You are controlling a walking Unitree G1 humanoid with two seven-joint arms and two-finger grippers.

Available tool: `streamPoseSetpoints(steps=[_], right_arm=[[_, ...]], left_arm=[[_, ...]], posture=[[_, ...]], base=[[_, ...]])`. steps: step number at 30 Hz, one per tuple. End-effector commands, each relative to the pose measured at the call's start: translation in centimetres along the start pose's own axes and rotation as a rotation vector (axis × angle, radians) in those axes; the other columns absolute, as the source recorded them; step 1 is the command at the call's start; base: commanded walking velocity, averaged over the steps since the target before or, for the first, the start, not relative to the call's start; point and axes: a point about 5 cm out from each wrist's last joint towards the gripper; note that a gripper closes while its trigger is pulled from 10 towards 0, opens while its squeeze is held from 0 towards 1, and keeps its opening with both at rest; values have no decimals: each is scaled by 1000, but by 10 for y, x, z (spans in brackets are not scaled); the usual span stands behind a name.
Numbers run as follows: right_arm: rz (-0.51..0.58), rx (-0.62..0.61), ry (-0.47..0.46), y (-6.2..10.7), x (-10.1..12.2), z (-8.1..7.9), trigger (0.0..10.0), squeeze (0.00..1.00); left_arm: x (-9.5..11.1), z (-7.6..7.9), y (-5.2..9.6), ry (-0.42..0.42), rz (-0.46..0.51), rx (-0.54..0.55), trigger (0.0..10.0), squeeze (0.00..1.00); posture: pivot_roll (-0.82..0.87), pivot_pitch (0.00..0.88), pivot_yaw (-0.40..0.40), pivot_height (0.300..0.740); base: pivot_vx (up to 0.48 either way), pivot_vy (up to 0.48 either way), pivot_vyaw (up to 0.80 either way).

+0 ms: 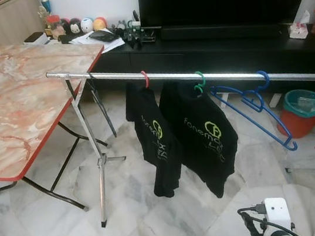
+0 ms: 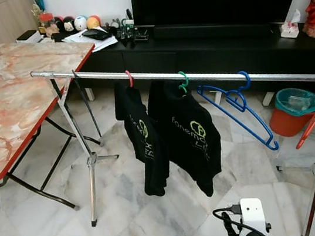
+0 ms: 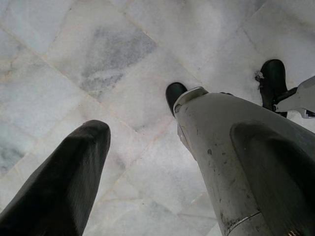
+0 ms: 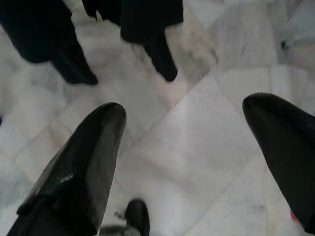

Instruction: Hang hanger

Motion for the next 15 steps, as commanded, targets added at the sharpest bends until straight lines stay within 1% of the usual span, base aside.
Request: streamPoseSetpoints(steps=[1, 6, 15], right_arm=[[46, -18, -21, 0, 5, 2, 10000, 0], [106, -63, -48, 1, 9, 3, 10000, 0], [192, -58, -63, 2, 17, 0, 10000, 0]], left_arm=[[-14, 9, 1, -26, -51, -24, 10000, 0], [-10, 17, -1, -41, -45, -35, 10000, 0], [-9, 21, -2, -61, -50, -38, 10000, 0]], posture=[[-163, 0, -39, 740], [-176, 0, -30, 740], [-196, 0, -16, 740]], base=[[0, 0, 0], [0, 0, 0], [0, 0, 0]])
Point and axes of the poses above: a point about 5 cm out from each wrist's last joint towards the gripper, its own y axis pointing back from the gripper into the wrist, its own x axis along the axis of the wrist's last joint, z = x × y, and after that the axes turned 4 degrees about -y, right-handed
